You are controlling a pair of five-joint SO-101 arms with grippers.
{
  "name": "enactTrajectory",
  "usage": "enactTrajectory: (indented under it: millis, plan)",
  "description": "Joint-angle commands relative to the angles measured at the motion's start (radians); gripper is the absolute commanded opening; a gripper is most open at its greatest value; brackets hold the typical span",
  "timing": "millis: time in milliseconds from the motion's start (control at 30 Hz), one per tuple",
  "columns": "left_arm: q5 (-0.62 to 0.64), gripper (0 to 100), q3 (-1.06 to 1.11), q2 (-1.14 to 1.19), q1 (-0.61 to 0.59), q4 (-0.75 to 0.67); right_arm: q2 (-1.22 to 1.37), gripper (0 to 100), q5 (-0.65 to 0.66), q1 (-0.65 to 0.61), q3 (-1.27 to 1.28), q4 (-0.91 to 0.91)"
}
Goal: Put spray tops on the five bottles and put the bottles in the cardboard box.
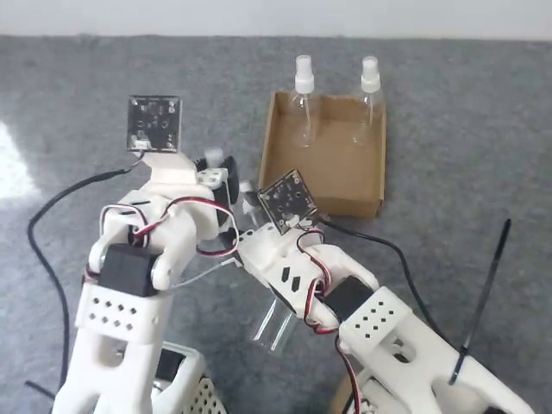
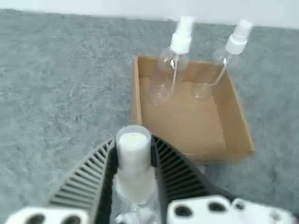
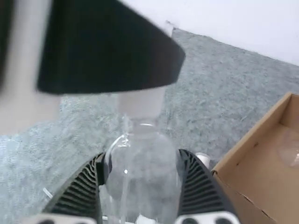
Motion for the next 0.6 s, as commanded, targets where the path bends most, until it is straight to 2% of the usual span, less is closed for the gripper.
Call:
enactTrajectory:
  millis: [0,300,500,567]
  plan:
    - [-0.023,1,0.016,0.000,0.002,0.012,-0.044,0.6,-0.011,0.061,-0.020,-0.025]
    - [-0.023,1,0.051,0.000,0.003,-0.026,-0.045,0.6,-0.018,0.068,0.009,-0.068]
    - [-0.023,1,0.048,-0.002,0.003,-0.029,-0.045,0.6,-0.015,0.101,0.152,-0.409]
    - [-0.023,1,0.035,-0.002,0.003,-0.026,-0.045,0.6,-0.015,0.105,0.173,-0.463]
